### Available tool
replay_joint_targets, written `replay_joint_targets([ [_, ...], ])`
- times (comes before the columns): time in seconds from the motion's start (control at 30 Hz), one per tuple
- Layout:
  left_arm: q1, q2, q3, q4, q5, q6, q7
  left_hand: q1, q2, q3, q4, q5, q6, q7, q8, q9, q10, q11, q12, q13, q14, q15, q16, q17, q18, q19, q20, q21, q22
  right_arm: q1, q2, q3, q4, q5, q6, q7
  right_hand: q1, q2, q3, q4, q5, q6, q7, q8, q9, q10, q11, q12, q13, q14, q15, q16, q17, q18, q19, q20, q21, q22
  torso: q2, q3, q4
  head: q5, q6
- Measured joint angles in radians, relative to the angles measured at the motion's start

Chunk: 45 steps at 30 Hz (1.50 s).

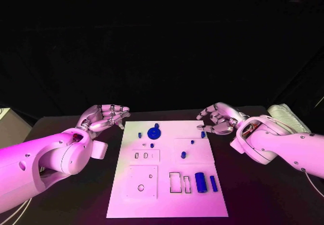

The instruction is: Assemble the parts on the task board

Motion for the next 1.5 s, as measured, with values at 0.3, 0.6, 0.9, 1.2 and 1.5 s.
replay_joint_targets([
  [0.3,-0.001,0.002,-0.002,-0.004,0.002,0.004,0.000,0.000,0.000,0.000,0.000,0.000,0.000,0.000,0.000,0.000,-0.004,-0.004,0.000,0.000,0.000,0.000,0.000,0.000,0.000,0.000,0.000,0.000,0.000,-0.050,-0.008,-0.005,-0.080,0.002,0.011,0.008,0.033,-0.012,0.014,-0.028,0.000,-0.005,0.005,-0.007,-0.007,0.000,0.000,-0.003,0.000,0.000,0.000,0.000,0.000,0.000,0.000,0.000,0.000,0.000,-0.003,0.0036,-0.0048,-0.005,-0.004],
  [0.6,-0.002,0.002,-0.004,-0.006,0.002,0.007,0.000,0.000,0.000,0.000,0.000,0.000,0.000,0.000,0.000,0.000,-0.004,-0.004,0.000,0.000,0.000,0.000,0.000,0.000,0.000,0.000,0.000,0.000,0.000,-0.075,0.044,-0.008,-0.172,-0.008,0.022,0.020,0.045,-0.016,0.023,-0.043,0.000,-0.023,0.016,-0.022,-0.016,-0.004,0.004,-0.007,0.000,-0.004,0.004,0.000,0.000,0.000,0.000,0.000,0.000,0.000,-0.003,0.0056,-0.0063,-0.006,-0.009],
  [0.9,-0.003,0.003,-0.004,-0.007,0.003,0.009,0.000,0.000,0.000,0.000,0.000,0.000,0.000,0.000,0.000,0.001,-0.004,-0.004,0.000,0.000,0.000,0.000,0.000,0.000,0.000,-0.004,0.004,0.004,0.001,-0.099,0.095,-0.008,-0.239,-0.015,0.026,0.025,0.045,-0.016,0.023,-0.043,0.000,-0.026,0.019,-0.022,-0.017,-0.001,0.006,-0.007,0.000,-0.004,0.004,0.000,0.000,0.000,-0.004,0.004,0.000,0.000,-0.002,0.0051,-0.0053,-0.003,-0.013],
  [1.2,-0.003,0.003,-0.005,-0.008,0.003,0.011,0.000,0.000,0.000,0.000,0.000,0.000,0.000,0.000,0.000,0.001,-0.004,-0.004,0.000,0.000,0.000,0.000,0.000,0.000,0.000,-0.004,0.004,0.005,0.001,-0.107,0.117,-0.007,-0.265,-0.017,0.029,0.025,0.054,-0.006,0.031,-0.047,0.000,-0.026,0.019,-0.026,-0.018,-0.001,0.006,-0.007,0.000,-0.004,0.004,0.000,0.000,0.000,-0.004,0.004,0.000,0.000,-0.001,0.0033,-0.0042,0.000,-0.019],
  [1.5,-0.004,0.002,-0.005,-0.008,0.003,0.011,-0.001,0.000,0.000,0.000,0.000,0.000,0.000,0.000,0.000,0.002,-0.008,0.000,0.000,0.000,0.000,0.000,0.000,0.000,0.000,-0.004,0.004,0.005,0.001,-0.110,0.122,-0.007,-0.270,-0.017,0.030,0.028,0.043,0.012,0.067,-0.044,0.000,0.009,0.002,-0.014,-0.018,-0.001,0.006,0.000,0.000,-0.004,0.004,0.000,0.000,0.000,-0.004,0.004,0.000,0.000,-0.002,0.0032,-0.0065,0.002,-0.026],
])
